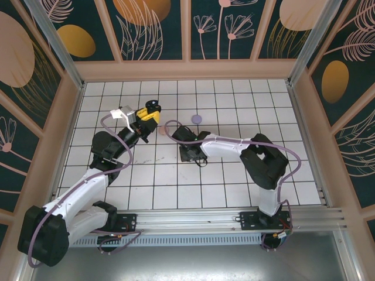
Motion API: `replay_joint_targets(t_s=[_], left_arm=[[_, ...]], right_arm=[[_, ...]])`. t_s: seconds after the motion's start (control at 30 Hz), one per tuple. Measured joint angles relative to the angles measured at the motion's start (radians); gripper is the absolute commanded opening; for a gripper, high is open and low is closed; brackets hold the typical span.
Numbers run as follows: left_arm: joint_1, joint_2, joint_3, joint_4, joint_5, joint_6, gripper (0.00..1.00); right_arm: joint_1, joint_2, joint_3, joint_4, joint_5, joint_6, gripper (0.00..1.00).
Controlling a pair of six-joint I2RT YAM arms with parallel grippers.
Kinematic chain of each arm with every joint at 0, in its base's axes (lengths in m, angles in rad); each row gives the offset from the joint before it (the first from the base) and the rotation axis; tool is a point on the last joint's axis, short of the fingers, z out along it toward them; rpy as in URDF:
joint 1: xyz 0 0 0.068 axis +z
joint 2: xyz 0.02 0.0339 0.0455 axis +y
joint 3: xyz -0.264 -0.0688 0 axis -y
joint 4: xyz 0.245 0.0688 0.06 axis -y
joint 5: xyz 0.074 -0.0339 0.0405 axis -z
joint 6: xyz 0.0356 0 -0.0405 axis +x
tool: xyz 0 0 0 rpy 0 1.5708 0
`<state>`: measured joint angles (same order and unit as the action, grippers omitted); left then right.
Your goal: Insert the wireless bluetooth earbuds into the charging case
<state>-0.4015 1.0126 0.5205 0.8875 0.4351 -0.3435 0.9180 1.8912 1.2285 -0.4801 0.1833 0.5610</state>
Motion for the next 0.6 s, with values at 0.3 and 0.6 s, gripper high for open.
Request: replay_joint_targets(t_s=[0.3,0.6], left_arm=[[0.000,-0.003,-0.001,0.000,-0.003,0.000,0.00],[0.000,-0.003,-0.001,0.000,-0.003,0.000,0.00]], right_arm=[[0.005,0.044,0.035,0.001,0.000,-0.001,0.44],[0.009,0.061,0.035,0.001,0.003,0.000,0.37]])
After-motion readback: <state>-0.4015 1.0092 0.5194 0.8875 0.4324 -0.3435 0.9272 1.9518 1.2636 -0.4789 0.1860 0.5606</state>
